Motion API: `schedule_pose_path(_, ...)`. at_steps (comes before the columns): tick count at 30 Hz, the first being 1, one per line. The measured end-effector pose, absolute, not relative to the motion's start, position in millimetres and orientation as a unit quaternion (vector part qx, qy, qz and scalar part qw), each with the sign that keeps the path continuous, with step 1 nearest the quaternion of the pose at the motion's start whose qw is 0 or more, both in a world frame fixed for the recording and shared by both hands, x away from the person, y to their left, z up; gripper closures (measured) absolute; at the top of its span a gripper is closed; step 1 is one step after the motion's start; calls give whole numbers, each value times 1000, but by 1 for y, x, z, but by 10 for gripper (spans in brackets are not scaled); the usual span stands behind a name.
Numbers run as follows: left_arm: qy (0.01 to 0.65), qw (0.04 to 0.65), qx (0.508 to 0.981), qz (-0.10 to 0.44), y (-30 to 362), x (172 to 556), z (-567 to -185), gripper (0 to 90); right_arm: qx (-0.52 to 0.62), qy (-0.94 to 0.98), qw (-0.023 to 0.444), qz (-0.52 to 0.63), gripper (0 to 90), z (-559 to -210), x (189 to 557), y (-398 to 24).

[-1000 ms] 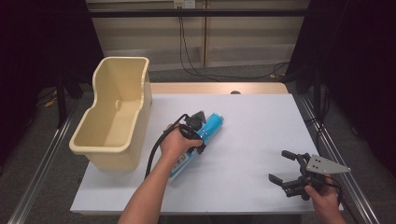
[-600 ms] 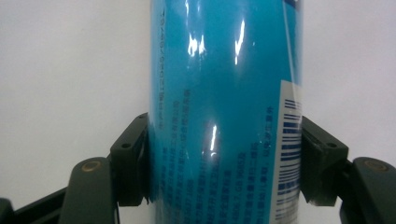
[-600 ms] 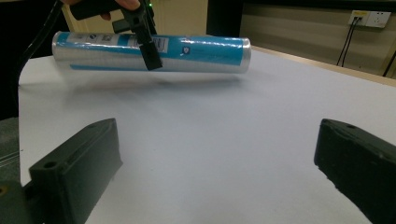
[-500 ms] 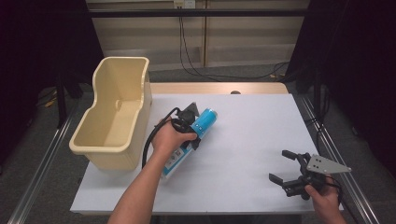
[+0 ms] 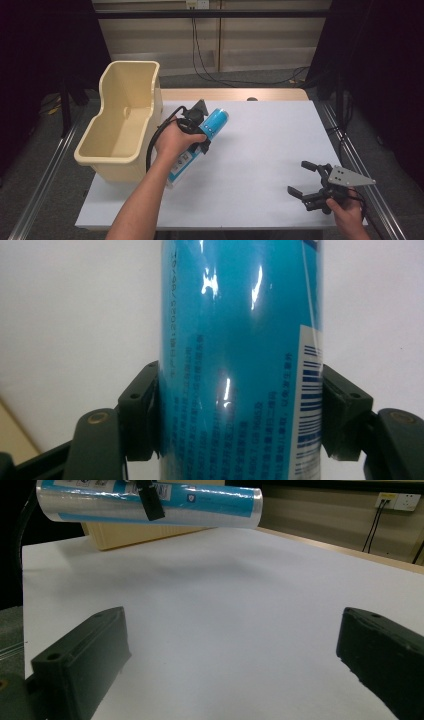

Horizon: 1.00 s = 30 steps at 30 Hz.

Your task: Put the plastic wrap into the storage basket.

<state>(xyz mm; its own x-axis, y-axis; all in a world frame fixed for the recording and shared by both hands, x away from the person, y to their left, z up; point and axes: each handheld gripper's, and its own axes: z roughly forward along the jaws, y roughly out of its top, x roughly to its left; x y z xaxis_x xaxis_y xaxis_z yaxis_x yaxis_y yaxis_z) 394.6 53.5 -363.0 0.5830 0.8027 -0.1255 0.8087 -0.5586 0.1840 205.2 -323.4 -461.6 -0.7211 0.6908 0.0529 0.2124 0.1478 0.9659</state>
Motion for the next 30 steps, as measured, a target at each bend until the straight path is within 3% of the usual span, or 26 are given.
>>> schedule_pose_path(30, 502, 139, 854, -14, 89, 393, -306, 321, 313, 721, 222, 577, 0, -460, 204, -324)
